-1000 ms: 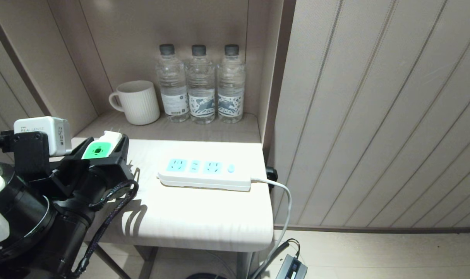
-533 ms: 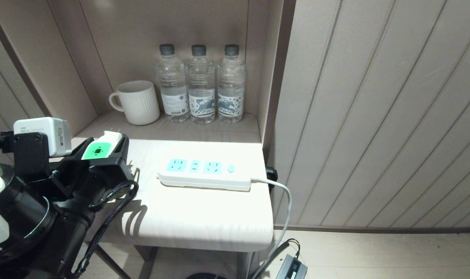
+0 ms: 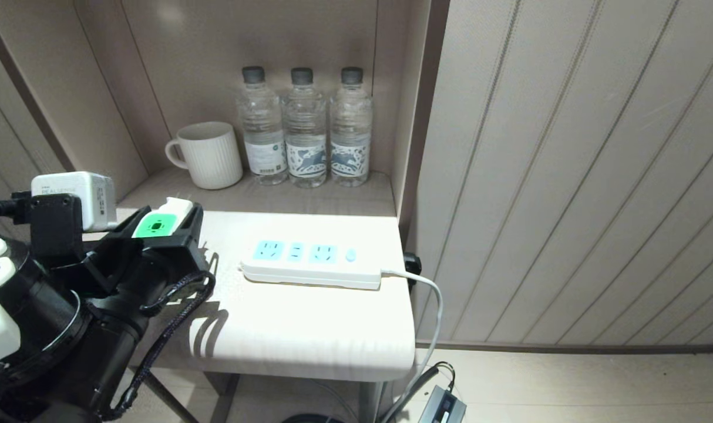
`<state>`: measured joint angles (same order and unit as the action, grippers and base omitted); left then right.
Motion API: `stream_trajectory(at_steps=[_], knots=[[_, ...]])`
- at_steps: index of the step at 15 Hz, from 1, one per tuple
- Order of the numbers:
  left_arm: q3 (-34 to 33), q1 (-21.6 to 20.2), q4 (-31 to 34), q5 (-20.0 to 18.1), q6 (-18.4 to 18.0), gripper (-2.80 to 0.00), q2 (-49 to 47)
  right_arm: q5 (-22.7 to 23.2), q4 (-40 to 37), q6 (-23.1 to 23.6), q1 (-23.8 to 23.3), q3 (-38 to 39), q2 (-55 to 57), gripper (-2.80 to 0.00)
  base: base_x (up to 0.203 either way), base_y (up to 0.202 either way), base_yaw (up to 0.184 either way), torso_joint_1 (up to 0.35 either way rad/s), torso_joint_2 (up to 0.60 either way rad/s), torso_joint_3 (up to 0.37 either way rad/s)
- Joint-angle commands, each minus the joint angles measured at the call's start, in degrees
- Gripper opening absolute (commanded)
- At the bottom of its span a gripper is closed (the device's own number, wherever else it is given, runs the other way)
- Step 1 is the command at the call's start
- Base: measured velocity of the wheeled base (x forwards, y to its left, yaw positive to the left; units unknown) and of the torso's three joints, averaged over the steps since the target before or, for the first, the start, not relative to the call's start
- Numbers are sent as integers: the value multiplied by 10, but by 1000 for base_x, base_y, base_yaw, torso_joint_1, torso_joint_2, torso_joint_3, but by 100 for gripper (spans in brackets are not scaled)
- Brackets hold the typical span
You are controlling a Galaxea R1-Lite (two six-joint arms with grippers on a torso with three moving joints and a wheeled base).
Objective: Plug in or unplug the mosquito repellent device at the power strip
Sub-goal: Pick up the mosquito repellent liquid, then insert the plug into the socket
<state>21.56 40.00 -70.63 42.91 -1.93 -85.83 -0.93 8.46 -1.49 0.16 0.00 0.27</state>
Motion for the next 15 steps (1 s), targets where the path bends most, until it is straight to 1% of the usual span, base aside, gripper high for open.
stream_trajectory(at_steps=[1, 2, 3, 6, 7, 8, 10, 12, 14, 15], knots=[[26, -2, 7, 3, -2, -280, 9, 0, 1, 0, 0, 0, 0, -280, 0, 0, 0, 0, 0, 0], [28, -2, 11, 4, -3, -280, 10, 0, 1, 0, 0, 0, 0, -280, 0, 0, 0, 0, 0, 0], [48, -3, 42, 4, -3, -280, 18, 0, 1, 0, 0, 0, 0, -280, 0, 0, 0, 0, 0, 0], [140, -9, 173, 4, -4, -280, 50, 0, 1, 0, 0, 0, 0, -280, 0, 0, 0, 0, 0, 0], [184, -10, 226, 3, -4, -280, 61, 0, 1, 0, 0, 0, 0, -280, 0, 0, 0, 0, 0, 0], [237, -13, 302, 3, -3, -280, 75, 0, 1, 0, 0, 0, 0, -280, 0, 0, 0, 0, 0, 0], [316, -28, 418, 2, -3, -280, 99, 0, 1, 0, 0, 0, 0, -280, 0, 0, 0, 0, 0, 0], [365, -46, 509, 0, -4, -280, 113, 0, 1, 0, 0, 0, 0, -280, 0, 0, 0, 0, 0, 0], [404, -50, 612, -4, -3, -280, 115, 0, 1, 0, 0, 0, 0, -280, 0, 0, 0, 0, 0, 0], [426, -50, 672, -15, 1, -280, 113, 0, 1, 0, 0, 0, 0, -280, 0, 0, 0, 0, 0, 0]])
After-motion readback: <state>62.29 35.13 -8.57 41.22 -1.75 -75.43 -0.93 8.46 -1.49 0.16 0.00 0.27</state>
